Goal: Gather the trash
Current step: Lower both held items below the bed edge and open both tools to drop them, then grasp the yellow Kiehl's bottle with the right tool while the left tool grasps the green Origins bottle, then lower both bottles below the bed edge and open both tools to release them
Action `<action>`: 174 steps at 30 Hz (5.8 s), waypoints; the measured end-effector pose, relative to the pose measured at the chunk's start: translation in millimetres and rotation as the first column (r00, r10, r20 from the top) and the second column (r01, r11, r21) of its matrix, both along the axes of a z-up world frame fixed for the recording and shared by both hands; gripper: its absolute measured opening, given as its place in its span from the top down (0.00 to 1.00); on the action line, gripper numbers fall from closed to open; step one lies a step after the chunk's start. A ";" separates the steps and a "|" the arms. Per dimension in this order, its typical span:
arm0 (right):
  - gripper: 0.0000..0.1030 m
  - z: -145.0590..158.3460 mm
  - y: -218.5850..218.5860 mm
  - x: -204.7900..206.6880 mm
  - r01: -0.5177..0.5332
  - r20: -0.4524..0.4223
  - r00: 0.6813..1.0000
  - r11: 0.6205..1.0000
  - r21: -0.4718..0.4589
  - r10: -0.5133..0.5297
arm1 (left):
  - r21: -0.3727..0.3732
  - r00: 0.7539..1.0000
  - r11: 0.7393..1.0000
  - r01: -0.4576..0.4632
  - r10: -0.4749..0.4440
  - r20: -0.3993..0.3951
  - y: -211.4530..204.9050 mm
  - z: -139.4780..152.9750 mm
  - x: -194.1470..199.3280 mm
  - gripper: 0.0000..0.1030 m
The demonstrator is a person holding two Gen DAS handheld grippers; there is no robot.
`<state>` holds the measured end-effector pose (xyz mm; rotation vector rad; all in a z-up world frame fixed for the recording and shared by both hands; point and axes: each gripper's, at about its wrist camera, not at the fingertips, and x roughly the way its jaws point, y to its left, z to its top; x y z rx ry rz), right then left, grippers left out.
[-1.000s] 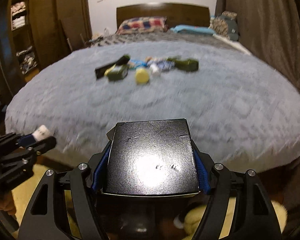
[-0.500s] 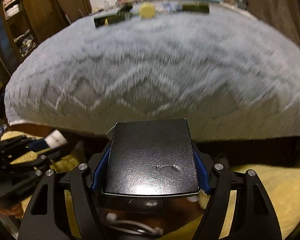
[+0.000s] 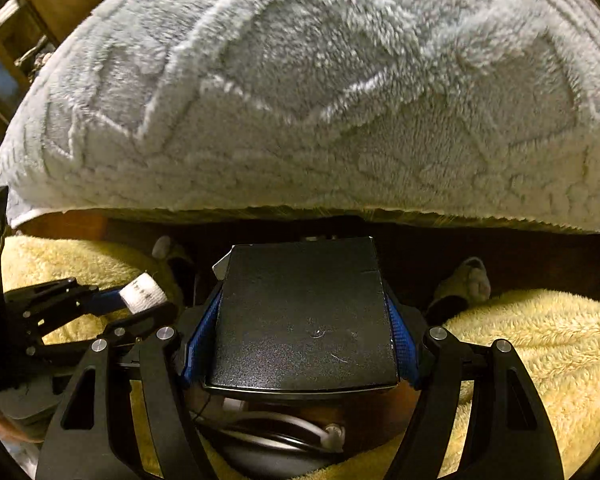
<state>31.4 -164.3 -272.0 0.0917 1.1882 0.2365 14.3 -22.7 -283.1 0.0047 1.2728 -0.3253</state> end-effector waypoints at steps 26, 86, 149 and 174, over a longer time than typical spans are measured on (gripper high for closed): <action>0.07 112.8 -54.2 8.8 0.139 0.306 0.943 0.990 0.001 -0.133 | 0.053 0.949 0.998 -0.029 0.011 0.316 12.2 110.4 3.2 0.10; 0.69 142.4 -50.2 131.0 0.071 0.439 0.895 0.997 0.037 -0.080 | 0.023 0.913 0.995 -0.096 0.079 0.400 -27.1 148.0 244.3 0.55; 0.69 8.8 6.8 -16.9 -0.063 0.029 0.998 0.998 0.021 0.062 | -0.018 0.998 0.999 0.044 -0.043 0.036 -8.0 18.4 -9.1 0.60; 0.39 7.6 -3.6 -4.8 -0.001 0.009 1.000 1.000 0.013 0.001 | 0.032 0.999 0.999 0.037 -0.038 0.008 -7.2 11.4 -5.9 0.38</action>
